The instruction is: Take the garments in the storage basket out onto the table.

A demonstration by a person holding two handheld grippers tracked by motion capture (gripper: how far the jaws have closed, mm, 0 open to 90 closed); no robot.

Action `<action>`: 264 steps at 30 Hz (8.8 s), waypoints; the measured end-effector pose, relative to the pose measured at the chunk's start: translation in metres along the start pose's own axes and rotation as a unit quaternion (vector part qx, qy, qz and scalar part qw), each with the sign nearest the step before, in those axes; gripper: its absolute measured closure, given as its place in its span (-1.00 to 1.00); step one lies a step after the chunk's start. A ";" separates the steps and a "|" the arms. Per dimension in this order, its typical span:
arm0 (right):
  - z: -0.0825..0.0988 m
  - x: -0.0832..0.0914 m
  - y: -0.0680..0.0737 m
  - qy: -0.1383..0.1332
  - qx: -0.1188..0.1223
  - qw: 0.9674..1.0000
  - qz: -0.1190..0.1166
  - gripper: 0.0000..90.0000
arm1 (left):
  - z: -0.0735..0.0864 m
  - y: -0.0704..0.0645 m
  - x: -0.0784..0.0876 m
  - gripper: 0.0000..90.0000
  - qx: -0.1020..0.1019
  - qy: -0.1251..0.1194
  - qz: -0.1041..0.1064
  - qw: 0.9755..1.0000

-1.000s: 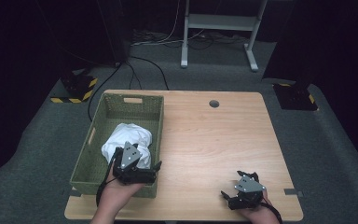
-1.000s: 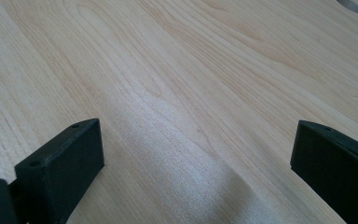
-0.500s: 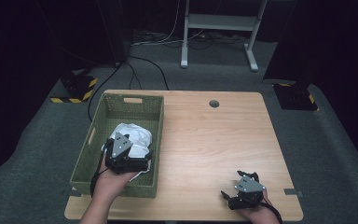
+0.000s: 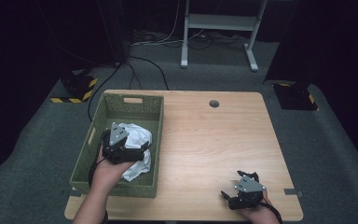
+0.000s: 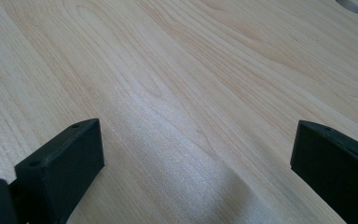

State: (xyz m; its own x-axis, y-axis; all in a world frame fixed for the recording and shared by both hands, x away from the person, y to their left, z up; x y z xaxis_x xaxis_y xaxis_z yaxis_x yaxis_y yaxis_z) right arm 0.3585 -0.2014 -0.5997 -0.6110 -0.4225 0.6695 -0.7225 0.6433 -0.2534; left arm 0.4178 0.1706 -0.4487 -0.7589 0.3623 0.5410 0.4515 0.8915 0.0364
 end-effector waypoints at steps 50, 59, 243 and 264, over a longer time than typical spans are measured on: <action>0.000 0.001 0.001 -0.003 0.005 1.000 -0.005 -0.95 | 0.057 0.065 -0.092 -0.96 0.069 0.203 -0.053 0.975; 0.000 0.001 0.001 -0.004 0.005 1.000 -0.006 -0.95 | 0.070 0.063 -0.102 -0.95 0.067 0.251 -0.045 0.965; -0.001 0.003 0.002 -0.016 0.007 1.000 -0.005 -0.94 | -0.102 -0.044 0.063 0.50 0.060 -0.226 -0.012 0.972; -0.001 0.003 0.002 -0.016 0.009 1.000 -0.005 -0.94 | -0.129 -0.080 0.053 0.50 0.038 -0.236 0.013 0.971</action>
State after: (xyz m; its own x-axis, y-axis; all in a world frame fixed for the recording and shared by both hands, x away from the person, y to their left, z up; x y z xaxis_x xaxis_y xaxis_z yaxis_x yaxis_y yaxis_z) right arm 0.3549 -0.2007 -0.5974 -0.6132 -0.4503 0.6490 -0.7347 0.6269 -0.2592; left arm 0.4021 0.0828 -0.3147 -0.8865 0.4531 0.0942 0.4510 0.8915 -0.0433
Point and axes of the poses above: each handheld gripper's, and its own axes: x roughly backward along the jaws, z roughly out of its underside, y roughly to its left, the point moved 8 cm from there along -x, roughly forward along the jaws, and after that the axes turned 5 degrees about y, right-handed, at the moved point
